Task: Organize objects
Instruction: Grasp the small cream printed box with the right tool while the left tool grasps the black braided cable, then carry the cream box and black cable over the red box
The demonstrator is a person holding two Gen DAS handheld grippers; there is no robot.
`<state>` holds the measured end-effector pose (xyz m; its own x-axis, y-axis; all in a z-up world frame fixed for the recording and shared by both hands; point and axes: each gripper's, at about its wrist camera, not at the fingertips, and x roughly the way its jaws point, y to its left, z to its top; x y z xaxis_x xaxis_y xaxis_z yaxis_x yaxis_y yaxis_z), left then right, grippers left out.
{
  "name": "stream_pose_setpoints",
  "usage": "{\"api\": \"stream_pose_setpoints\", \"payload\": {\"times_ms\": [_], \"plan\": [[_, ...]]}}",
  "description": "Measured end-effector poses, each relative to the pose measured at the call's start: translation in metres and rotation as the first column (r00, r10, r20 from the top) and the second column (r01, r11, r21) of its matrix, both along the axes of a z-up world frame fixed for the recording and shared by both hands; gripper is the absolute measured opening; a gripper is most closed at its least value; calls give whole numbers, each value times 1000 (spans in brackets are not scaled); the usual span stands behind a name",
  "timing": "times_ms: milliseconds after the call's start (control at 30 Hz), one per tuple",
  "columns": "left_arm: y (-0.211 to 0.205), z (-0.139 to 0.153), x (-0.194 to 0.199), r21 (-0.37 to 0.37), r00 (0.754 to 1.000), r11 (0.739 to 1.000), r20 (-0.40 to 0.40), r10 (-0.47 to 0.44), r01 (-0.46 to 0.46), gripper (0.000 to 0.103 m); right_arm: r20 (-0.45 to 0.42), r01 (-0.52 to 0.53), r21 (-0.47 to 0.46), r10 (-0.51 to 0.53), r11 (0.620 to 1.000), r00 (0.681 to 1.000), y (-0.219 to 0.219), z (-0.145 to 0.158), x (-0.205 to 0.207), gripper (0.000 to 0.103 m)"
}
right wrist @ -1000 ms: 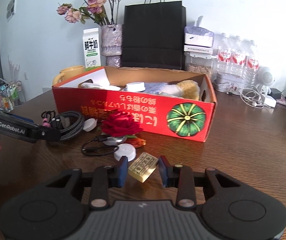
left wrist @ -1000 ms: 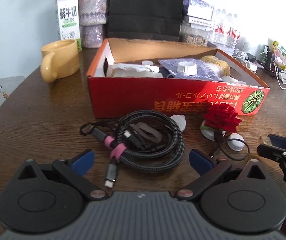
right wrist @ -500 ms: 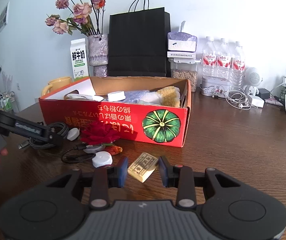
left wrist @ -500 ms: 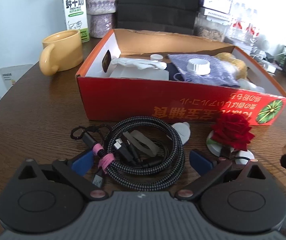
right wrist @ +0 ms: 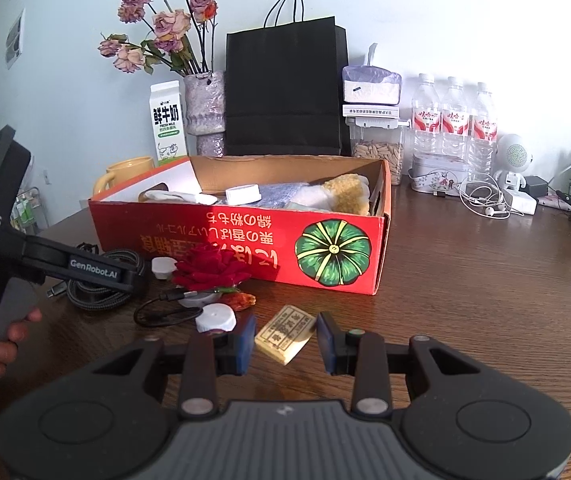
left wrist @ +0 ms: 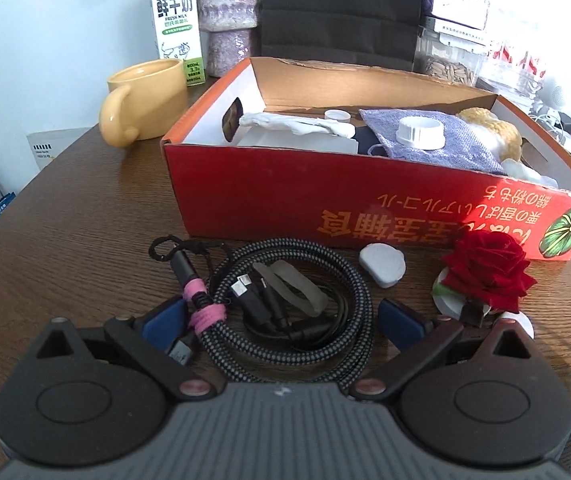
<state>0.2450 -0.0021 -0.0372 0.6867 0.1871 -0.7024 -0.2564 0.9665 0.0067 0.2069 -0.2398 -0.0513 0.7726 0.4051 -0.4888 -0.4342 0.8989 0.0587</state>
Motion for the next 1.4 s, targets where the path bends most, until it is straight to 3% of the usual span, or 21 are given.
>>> {"api": "stream_pose_setpoints", "payload": {"times_ms": [200, 900, 1400], "plan": [[1, 1, -9, -8, 999, 1000, 26, -18, 18, 95, -4, 4, -1, -4, 1000, 1000, 0, -1, 1, 32], [8, 43, -43, -5, 981, 996, 171, -91, 93, 95, 24, 12, -38, -11, 999, 1000, 8, 2, -2, 32], [2, 84, -21, 8, 941, 988, 304, -148, 152, 95, 161, -9, -48, 16, 999, 987, 43, 47, 19, 32]]}}
